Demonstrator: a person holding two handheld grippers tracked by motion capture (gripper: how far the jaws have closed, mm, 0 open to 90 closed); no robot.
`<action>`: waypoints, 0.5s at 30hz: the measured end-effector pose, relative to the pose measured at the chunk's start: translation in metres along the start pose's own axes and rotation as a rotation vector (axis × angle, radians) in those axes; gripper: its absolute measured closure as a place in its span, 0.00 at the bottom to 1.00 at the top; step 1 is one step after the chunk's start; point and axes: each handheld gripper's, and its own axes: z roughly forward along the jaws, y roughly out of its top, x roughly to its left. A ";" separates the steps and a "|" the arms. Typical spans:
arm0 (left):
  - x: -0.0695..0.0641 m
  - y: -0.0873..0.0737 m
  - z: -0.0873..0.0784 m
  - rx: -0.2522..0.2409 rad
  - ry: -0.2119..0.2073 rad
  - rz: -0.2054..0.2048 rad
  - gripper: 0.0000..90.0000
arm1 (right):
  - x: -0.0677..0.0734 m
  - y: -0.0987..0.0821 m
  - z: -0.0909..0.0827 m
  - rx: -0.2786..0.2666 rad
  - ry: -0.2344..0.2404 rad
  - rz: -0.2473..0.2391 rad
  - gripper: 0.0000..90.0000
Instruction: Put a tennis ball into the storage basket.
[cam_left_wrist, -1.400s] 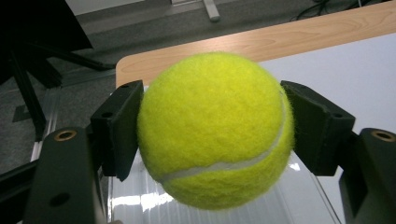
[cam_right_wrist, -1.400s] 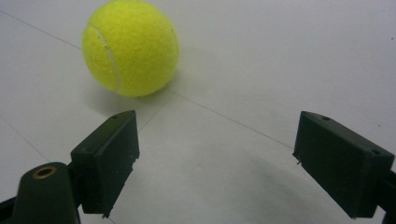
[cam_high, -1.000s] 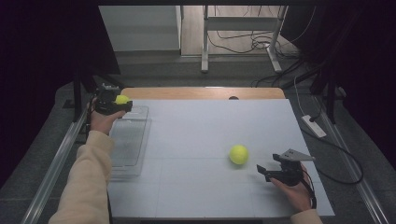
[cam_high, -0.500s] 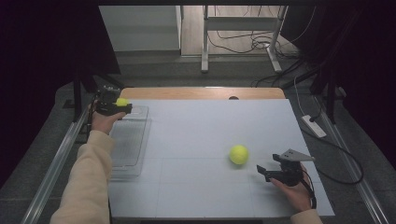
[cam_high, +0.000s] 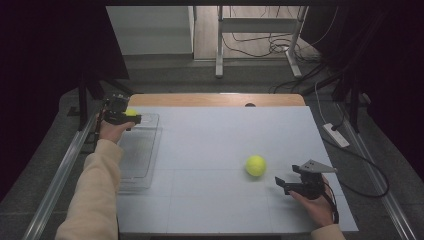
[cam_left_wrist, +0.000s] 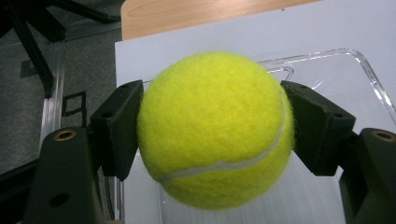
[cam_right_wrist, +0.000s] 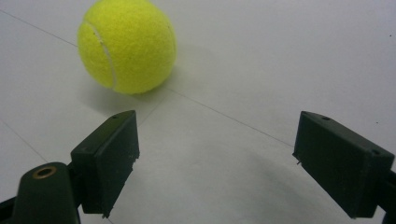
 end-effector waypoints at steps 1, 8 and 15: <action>0.000 0.000 0.001 0.005 0.002 0.002 0.30 | 0.000 0.000 0.000 0.000 0.000 0.001 0.16; 0.000 -0.002 0.008 0.052 0.002 0.000 0.30 | 0.001 0.000 0.000 0.004 -0.001 -0.003 0.16; -0.001 -0.004 0.011 0.070 -0.003 0.005 0.30 | 0.001 0.000 0.001 0.010 -0.003 -0.007 0.16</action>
